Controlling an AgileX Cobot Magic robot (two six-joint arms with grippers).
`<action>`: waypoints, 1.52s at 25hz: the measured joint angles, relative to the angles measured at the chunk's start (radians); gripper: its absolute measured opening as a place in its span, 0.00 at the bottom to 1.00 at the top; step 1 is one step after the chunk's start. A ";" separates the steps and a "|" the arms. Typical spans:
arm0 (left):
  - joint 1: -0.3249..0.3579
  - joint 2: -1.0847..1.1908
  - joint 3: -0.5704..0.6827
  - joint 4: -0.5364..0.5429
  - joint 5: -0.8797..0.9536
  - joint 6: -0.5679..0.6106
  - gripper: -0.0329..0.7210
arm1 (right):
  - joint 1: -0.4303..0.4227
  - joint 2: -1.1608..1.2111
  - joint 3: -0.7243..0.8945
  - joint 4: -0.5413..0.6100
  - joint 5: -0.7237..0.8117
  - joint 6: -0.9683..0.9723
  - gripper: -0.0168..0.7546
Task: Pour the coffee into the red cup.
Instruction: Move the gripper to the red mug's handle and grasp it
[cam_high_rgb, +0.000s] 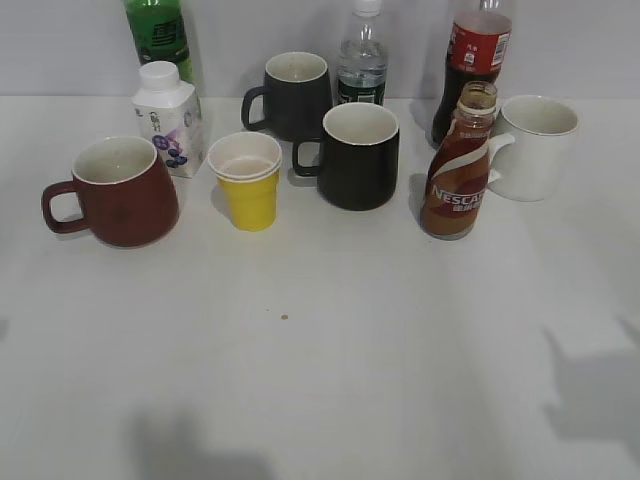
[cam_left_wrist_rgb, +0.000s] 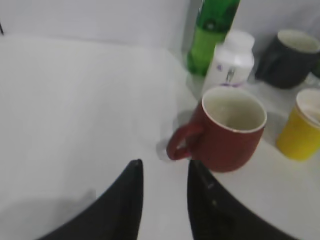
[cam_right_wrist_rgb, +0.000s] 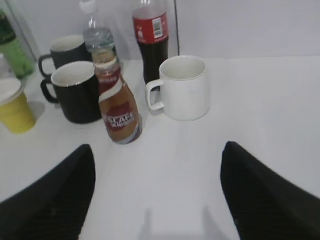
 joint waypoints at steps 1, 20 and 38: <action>-0.014 0.017 0.015 -0.003 -0.027 0.000 0.36 | 0.014 0.011 0.006 0.002 -0.008 -0.013 0.78; -0.217 0.590 0.233 0.011 -0.880 0.000 0.58 | 0.194 0.557 0.071 0.010 -0.560 -0.064 0.78; -0.217 1.122 0.069 0.060 -1.292 -0.001 0.57 | 0.223 0.867 0.031 0.008 -0.844 -0.014 0.77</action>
